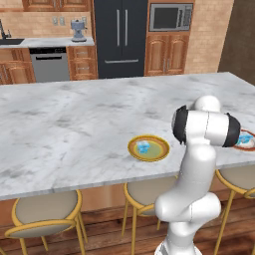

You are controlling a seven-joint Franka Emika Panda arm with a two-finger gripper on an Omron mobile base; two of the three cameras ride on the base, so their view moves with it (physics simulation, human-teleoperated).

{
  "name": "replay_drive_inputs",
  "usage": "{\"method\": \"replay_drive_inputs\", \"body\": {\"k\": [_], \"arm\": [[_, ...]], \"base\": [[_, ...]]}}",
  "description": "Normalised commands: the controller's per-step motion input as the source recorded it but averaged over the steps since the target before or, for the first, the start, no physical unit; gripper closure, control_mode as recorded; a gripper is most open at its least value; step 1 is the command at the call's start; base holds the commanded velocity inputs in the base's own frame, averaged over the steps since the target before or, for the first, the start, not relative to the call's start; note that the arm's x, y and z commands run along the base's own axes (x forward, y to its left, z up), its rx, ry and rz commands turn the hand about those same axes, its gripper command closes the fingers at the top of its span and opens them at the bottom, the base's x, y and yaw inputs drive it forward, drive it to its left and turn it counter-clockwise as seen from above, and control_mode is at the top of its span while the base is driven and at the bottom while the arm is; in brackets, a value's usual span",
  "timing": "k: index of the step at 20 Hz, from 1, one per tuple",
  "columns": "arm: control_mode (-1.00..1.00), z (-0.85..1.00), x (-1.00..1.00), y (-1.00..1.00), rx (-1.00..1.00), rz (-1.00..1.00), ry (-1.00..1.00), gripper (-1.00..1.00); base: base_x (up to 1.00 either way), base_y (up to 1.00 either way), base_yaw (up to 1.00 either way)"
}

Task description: Place two yogurt containers on each plate.

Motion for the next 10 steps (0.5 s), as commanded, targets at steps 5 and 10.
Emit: {"method": "replay_drive_inputs", "body": {"k": [5, 10], "arm": [[-1.0, 0.29, -0.2, 0.73, 0.0, 0.04, 0.0, 1.0], [-1.0, 0.22, -0.12, 0.64, 0.0, 0.1, 0.0, 1.0]], "base": [[0.0, 0.0, 0.0], [0.0, 0.0, 0.0]]}}
